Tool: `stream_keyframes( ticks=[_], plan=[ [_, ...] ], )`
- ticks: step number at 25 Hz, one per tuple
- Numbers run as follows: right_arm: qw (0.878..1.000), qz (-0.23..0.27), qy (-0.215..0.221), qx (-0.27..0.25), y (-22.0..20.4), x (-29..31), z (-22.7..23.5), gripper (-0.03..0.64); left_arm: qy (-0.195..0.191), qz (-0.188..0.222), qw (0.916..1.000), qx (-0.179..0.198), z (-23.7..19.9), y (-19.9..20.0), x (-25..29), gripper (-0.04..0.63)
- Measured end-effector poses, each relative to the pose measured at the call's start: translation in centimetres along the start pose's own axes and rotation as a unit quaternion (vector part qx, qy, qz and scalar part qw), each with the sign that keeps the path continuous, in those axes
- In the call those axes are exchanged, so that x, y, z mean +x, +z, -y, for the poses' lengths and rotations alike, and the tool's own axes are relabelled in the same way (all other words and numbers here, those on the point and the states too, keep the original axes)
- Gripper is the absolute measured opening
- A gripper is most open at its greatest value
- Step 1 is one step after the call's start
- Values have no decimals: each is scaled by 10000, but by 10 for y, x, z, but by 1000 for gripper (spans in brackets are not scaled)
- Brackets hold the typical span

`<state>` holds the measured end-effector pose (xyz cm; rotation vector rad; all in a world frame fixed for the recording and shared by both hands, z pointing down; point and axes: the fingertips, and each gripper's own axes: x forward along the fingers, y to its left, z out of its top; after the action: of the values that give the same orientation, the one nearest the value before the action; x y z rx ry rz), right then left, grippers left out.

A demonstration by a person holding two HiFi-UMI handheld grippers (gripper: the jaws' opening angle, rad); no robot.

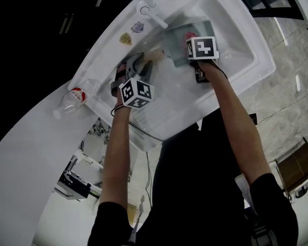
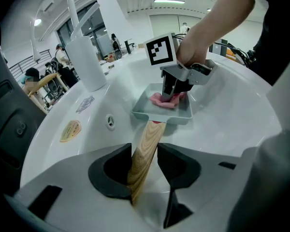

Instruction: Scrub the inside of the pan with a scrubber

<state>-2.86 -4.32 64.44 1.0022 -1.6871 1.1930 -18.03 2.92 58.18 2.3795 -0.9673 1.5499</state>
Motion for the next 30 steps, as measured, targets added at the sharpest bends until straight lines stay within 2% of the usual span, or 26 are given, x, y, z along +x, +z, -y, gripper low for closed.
stream_keyframes(
  ticks=[3,5,7,9,13,15,18,21,23,24,25,28,30],
  plan=[
    [9981,-28,408,457,-7,3,-23,34,-9,6,10000,-11,0,1,1,169],
    [9963,-248,791,216,-13,7,-52,34,-4,-7,10000,-23,0,0,1,169],
    [9940,-514,839,-468,-22,10,-70,35,-10,-21,10000,-37,0,0,1,169],
    [9873,-791,563,-1261,-28,8,-66,34,-21,-23,10000,-42,0,1,1,169],
    [9530,-1228,357,-2747,-37,7,-55,35,-20,-26,10000,-30,0,0,1,169],
    [9331,-1291,3,-3357,-35,6,-38,35,-22,-23,10000,-25,0,0,1,169],
    [9033,-1246,-786,-4029,-25,2,-4,35,-18,-25,10000,-19,0,0,1,169],
    [8769,-1220,-1592,-4368,-13,-1,31,35,-12,-29,10000,-28,0,0,1,169],
    [8658,-1406,-1918,-4403,-13,-3,50,34,-8,-24,10000,-32,0,1,1,169],
    [8677,-1537,-1923,-4317,-17,-4,56,34,-4,-20,10000,-28,0,1,1,169],
    [8748,-1699,-1816,-4159,-22,-5,58,34,0,-19,10000,-21,0,0,1,169],
    [9023,-2280,-1150,-3475,-46,-9,54,34,5,-21,10000,6,0,0,1,169],
    [9136,-2483,-803,-3119,-57,-11,48,34,-11,-26,10000,36,1,0,1,169]
  ],
)
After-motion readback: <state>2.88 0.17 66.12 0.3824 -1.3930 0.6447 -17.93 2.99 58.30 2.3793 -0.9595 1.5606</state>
